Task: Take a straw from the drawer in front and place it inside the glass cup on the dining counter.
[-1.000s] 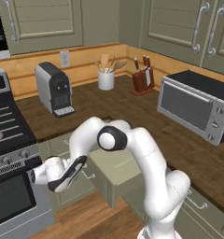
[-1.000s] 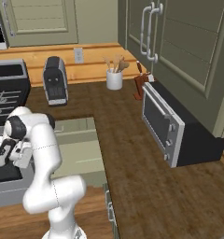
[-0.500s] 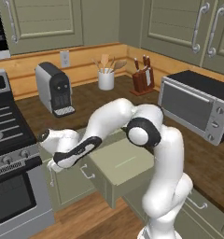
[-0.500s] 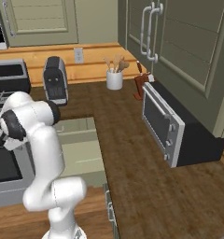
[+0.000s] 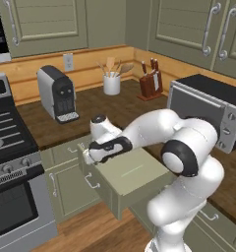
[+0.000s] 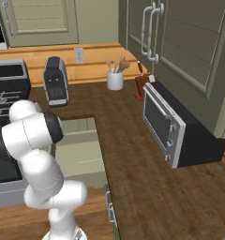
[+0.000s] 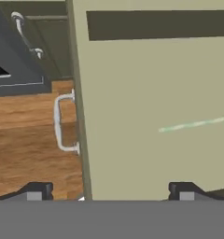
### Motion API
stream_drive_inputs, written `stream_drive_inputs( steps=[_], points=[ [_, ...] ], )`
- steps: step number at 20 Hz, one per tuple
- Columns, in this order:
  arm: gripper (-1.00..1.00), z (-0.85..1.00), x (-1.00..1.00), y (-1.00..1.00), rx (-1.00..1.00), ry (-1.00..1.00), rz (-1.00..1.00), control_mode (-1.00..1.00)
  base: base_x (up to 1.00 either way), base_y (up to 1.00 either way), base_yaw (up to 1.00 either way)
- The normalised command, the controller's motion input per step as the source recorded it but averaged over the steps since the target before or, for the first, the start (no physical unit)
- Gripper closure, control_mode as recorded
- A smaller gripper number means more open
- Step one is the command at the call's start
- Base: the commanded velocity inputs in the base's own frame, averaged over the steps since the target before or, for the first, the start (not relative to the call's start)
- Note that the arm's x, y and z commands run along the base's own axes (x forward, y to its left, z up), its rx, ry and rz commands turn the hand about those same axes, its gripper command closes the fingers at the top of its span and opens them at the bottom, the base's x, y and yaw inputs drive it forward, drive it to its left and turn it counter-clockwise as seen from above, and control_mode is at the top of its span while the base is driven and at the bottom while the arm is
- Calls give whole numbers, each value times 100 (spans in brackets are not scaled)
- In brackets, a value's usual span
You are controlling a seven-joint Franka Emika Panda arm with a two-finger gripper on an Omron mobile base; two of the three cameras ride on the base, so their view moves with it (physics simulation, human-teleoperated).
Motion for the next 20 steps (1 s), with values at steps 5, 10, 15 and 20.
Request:
stream_drive_inputs(
  steps=[5, 10, 15, 20],
  points=[
    [-100, -28, 38, -52, 19, 19, 0, -100, 0, 0, 0],
    [-100, -48, 33, -7, 6, 12, 0, -100, 0, 0, 0],
    [-100, -50, 18, 0, 0, 3, 0, -100, 0, 0, 0],
    [-100, -45, 3, 17, 0, 0, 0, -100, 0, 0, 0]
  ],
)
